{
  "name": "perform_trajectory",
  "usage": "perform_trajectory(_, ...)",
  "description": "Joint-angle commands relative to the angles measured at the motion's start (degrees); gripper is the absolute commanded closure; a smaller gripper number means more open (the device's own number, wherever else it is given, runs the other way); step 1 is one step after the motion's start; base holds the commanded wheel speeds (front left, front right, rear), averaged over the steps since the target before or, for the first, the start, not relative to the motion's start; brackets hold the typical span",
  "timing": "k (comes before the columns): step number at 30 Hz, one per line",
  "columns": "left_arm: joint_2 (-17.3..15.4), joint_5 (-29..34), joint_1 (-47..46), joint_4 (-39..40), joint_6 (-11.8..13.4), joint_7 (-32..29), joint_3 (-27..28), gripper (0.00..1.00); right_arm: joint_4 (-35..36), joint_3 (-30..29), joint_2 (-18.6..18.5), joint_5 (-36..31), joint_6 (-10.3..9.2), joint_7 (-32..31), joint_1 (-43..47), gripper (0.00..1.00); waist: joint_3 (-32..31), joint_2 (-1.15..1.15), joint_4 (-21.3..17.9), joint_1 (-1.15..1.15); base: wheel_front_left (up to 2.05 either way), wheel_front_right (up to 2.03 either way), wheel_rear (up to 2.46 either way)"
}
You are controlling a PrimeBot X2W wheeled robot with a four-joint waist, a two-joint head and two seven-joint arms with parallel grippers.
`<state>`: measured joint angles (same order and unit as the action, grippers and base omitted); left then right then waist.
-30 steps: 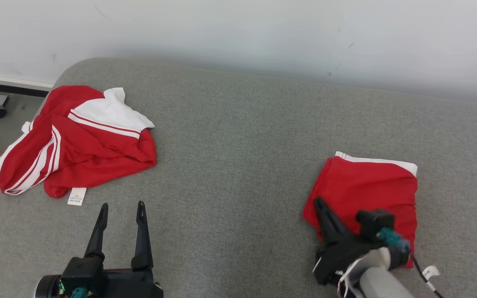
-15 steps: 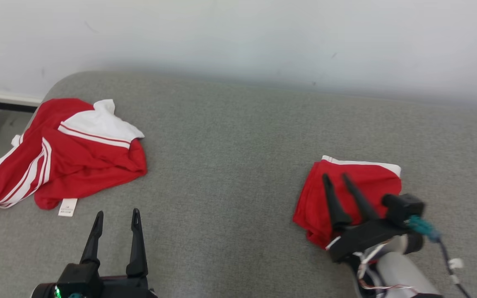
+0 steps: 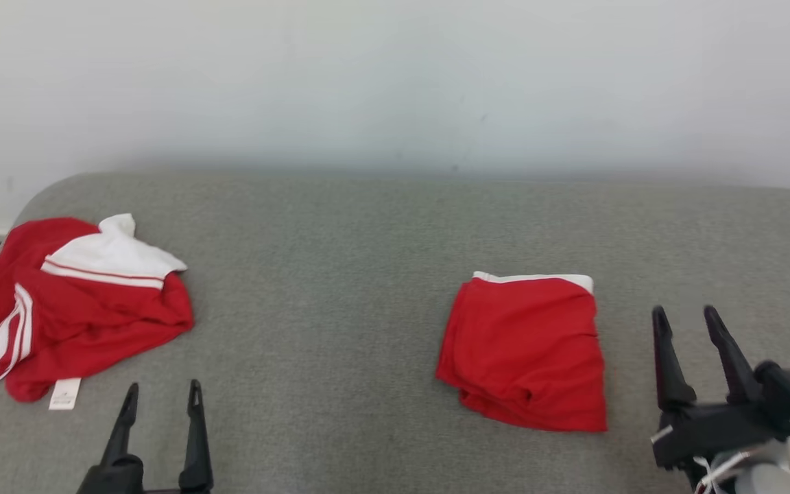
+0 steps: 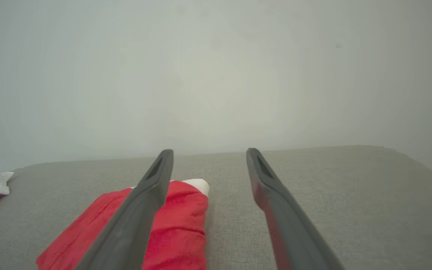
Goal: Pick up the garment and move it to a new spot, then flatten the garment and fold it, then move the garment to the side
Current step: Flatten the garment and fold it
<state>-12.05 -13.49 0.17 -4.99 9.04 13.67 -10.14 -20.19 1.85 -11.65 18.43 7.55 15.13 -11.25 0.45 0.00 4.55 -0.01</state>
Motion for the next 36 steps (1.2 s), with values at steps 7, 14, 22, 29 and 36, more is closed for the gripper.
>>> perform_trajectory(7,-3.28,-0.08,2.54,2.54,-1.34,-2.14,0.31,0.0,4.37,-4.33,3.41,-3.93,-0.14,-1.95,8.17,0.0,-2.45,0.0,-4.01,0.01,0.0,0.0,0.0)
perform_trajectory(14,-4.46,-1.54,3.78,4.2,-2.28,-3.82,0.23,0.0,10.56,-3.55,6.26,-5.35,-0.14,-5.51,14.31,0.0,-2.74,0.0,-5.1,0.01,0.0,0.0,0.0)
perform_trajectory(22,-5.44,-0.33,4.73,5.18,-1.64,-4.6,-0.56,0.0,16.29,-2.41,7.9,-7.69,-0.14,-8.04,18.13,0.0,-2.82,0.0,-5.69,0.01,0.0,0.0,0.0)
perform_trajectory(29,-6.23,0.45,4.88,5.6,-1.7,-5.18,-1.23,0.0,18.02,-2.45,8.5,-8.41,-0.14,-9.48,19.03,0.0,-2.88,0.0,-5.53,0.01,0.0,0.0,0.0)
perform_trajectory(36,-5.95,-0.41,5.34,6.12,-1.33,-5.29,-1.52,0.0,18.32,-3.22,8.76,-8.24,-0.14,-10.15,18.9,0.0,-2.62,0.0,-5.33,0.01,0.0,0.0,0.0)
